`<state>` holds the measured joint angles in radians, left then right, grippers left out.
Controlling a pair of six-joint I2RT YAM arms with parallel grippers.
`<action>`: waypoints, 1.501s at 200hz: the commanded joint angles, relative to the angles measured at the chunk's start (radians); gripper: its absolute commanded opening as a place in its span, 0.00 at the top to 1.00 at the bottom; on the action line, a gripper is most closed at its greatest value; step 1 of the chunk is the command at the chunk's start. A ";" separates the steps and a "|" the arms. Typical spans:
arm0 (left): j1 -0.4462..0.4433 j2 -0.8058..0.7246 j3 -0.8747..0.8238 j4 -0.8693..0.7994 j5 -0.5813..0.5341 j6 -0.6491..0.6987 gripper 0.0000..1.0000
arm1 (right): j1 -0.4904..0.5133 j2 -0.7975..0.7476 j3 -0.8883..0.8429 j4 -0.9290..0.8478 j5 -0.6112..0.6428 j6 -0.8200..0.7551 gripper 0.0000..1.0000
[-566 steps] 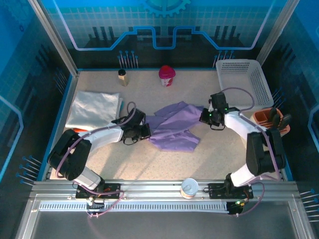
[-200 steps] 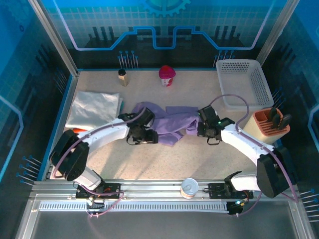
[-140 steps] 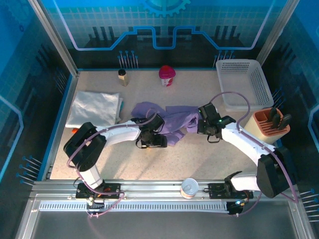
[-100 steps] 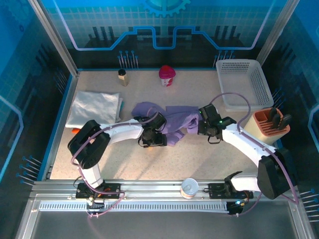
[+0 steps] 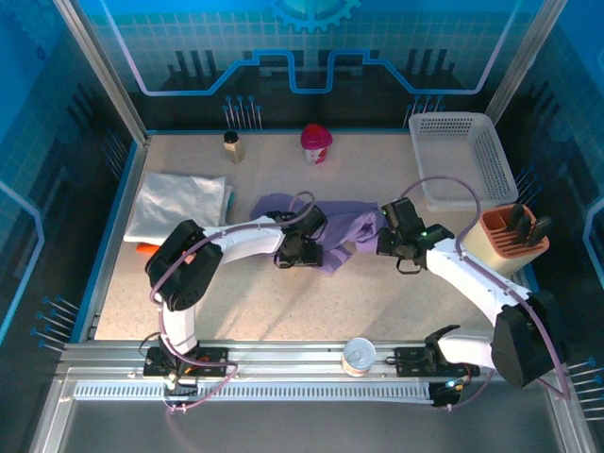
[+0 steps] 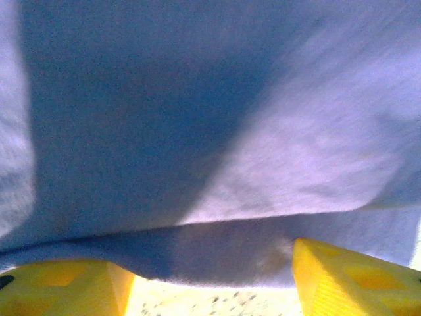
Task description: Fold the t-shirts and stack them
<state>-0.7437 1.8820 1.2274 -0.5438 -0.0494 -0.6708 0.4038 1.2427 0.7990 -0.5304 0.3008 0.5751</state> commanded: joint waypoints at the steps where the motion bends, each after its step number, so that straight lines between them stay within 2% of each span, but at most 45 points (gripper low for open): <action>1: -0.011 0.005 0.055 0.003 -0.012 0.032 0.33 | -0.023 -0.021 -0.016 0.004 -0.007 -0.009 1.00; 30: -0.023 0.058 0.107 -0.042 -0.028 0.055 0.33 | -0.032 -0.016 -0.030 0.025 -0.029 -0.005 1.00; 46: -0.022 0.090 0.117 -0.049 -0.020 0.063 0.38 | -0.038 -0.008 -0.024 0.023 -0.035 -0.007 1.00; 68: -0.022 0.102 0.103 -0.042 -0.033 0.066 0.53 | -0.052 0.005 -0.017 0.013 -0.037 -0.017 1.00; 93: -0.018 0.091 0.091 -0.083 -0.078 0.082 0.74 | -0.076 0.015 -0.003 0.008 -0.033 -0.034 1.00; 124: 0.009 -0.003 0.032 -0.169 -0.103 0.117 0.96 | -0.091 0.067 0.070 -0.028 0.038 -0.092 1.00; 142: 0.049 -0.077 -0.020 -0.227 -0.106 0.145 1.00 | -0.084 0.124 0.164 -0.082 0.097 -0.128 1.00; 188: 0.148 -0.319 -0.174 -0.361 -0.038 0.264 1.00 | -0.068 0.184 0.305 -0.151 0.288 -0.214 1.00; 215: 0.160 -0.409 -0.243 -0.404 0.001 0.278 1.00 | -0.087 0.205 0.354 -0.167 0.367 -0.233 1.00; 231: 0.160 -0.448 -0.278 -0.422 0.009 0.249 1.00 | -0.104 0.211 0.372 -0.194 0.394 -0.213 0.93; 249: 0.162 -0.503 -0.328 -0.400 0.067 0.234 0.99 | -0.130 0.195 0.358 -0.198 0.376 -0.194 0.86; 291: 0.169 -0.555 -0.366 -0.407 0.130 0.225 0.95 | -0.166 0.139 0.314 -0.208 0.329 -0.185 0.42; 300: 0.167 -0.551 -0.363 -0.411 0.146 0.221 0.91 | -0.166 0.127 0.306 -0.205 0.315 -0.184 0.28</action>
<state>-0.5831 1.3441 0.8742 -0.9085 0.0189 -0.4423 0.2497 1.4223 1.1255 -0.7113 0.6235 0.3756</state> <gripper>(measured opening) 0.064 0.600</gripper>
